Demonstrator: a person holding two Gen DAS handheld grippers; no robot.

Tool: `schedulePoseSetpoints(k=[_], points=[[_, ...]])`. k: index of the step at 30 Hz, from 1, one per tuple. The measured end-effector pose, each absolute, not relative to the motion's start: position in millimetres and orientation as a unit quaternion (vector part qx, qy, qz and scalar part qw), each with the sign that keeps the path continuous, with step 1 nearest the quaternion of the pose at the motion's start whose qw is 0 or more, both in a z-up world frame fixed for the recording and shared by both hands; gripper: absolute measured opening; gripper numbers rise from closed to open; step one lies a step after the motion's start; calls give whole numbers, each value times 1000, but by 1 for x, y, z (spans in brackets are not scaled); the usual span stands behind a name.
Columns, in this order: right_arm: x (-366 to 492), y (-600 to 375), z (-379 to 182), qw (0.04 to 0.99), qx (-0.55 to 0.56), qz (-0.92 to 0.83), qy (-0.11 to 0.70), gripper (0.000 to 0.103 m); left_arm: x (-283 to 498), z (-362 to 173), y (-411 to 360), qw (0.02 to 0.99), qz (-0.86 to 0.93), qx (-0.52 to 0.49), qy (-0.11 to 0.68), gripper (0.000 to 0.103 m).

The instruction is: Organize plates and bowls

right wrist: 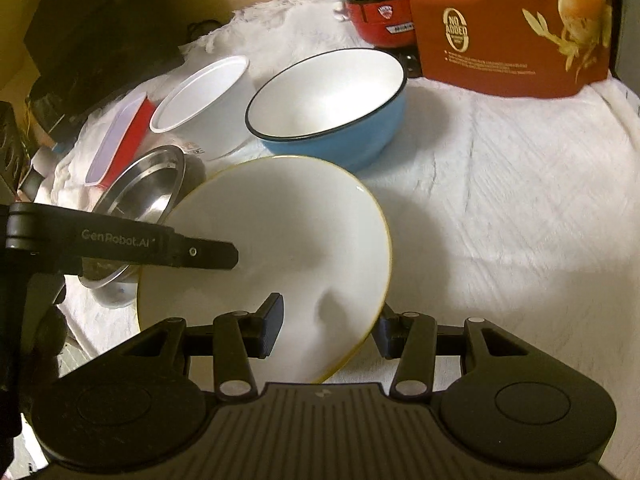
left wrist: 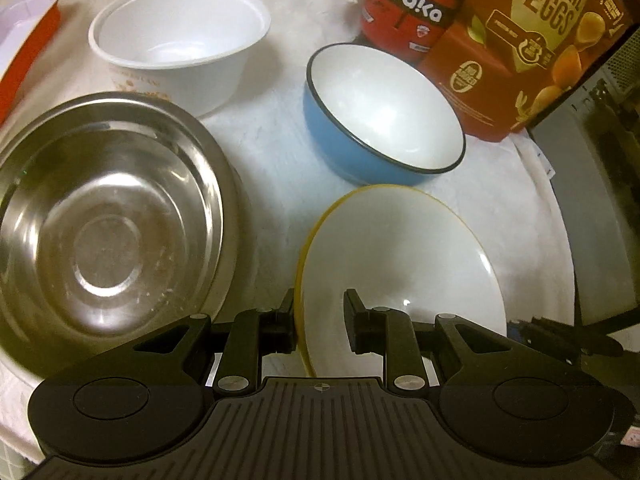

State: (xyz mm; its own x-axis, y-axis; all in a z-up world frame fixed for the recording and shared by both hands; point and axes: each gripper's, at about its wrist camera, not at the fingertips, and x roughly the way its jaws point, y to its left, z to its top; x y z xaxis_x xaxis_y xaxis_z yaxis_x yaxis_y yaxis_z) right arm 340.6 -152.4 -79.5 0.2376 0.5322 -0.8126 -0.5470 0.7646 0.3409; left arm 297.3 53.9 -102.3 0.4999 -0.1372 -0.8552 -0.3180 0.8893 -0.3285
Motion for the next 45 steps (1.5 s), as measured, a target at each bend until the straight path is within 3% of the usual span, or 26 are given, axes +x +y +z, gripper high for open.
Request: schedulePoseSetpoints(k=[45], points=[[355,-171,-64,819,9,316,479,50,315,-98,46,852,23,-215,477,32]])
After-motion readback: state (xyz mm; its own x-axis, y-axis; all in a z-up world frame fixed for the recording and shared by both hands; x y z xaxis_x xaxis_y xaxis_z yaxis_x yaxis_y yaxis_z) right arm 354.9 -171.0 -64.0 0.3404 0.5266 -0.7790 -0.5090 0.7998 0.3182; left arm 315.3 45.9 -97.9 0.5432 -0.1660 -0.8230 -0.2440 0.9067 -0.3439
